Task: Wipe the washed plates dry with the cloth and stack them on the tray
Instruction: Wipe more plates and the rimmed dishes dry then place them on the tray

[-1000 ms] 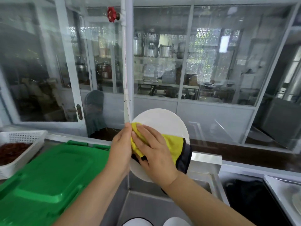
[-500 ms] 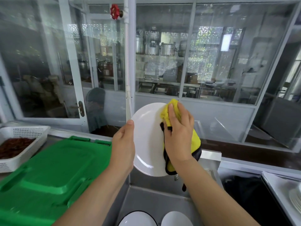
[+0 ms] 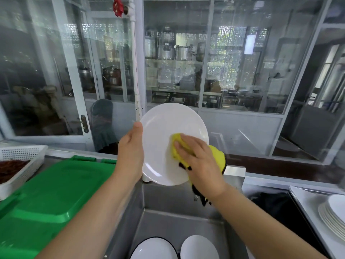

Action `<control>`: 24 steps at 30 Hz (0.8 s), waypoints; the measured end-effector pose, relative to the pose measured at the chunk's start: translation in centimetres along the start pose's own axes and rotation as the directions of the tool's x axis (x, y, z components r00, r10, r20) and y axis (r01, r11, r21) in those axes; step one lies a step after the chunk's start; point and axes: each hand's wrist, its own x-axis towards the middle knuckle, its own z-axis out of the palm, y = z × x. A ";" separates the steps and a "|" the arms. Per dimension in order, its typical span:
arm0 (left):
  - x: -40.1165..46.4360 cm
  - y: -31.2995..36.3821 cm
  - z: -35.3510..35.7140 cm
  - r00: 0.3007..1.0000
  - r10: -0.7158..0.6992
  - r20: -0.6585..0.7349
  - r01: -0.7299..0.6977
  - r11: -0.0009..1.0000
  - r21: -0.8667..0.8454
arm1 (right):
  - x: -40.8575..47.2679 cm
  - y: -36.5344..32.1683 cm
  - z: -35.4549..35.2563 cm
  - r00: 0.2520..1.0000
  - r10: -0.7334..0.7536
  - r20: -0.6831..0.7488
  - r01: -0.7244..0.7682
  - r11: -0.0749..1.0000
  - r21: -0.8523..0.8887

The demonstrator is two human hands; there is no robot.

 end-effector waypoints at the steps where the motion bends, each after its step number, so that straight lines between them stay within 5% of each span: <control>1: -0.2 -0.1 0.0 1.000 0.001 0.011 -0.001 1.000 0.025 | 0.2 0.8 -0.4 0.998 0.060 -0.025 -0.061 0.998 -0.024; 4: -0.8 -0.8 0.4 0.998 -0.025 0.050 0.019 0.994 0.110 | 2.0 2.0 -1.3 0.986 0.141 -0.086 -0.146 0.987 -0.059; 11: -2.2 -1.4 2.6 0.985 0.051 0.163 -0.092 0.961 0.259 | 5.8 -1.4 -0.3 0.991 -0.089 -0.097 0.087 0.996 -0.023; 14: -2.3 -1.2 2.3 0.975 0.118 0.188 -0.159 0.963 0.218 | 6.1 -0.5 -1.0 0.989 -0.058 -0.133 0.047 0.996 -0.080; 19: -2.6 -0.9 1.7 0.983 0.133 0.129 -0.144 0.987 0.077 | 4.9 0.9 -1.7 0.900 0.335 -0.279 -0.360 0.932 -0.042; 24: -3.6 -1.6 2.1 0.975 0.193 0.108 -0.193 0.981 -0.011 | 3.2 1.2 -0.7 0.610 0.747 -0.265 -0.690 0.665 0.286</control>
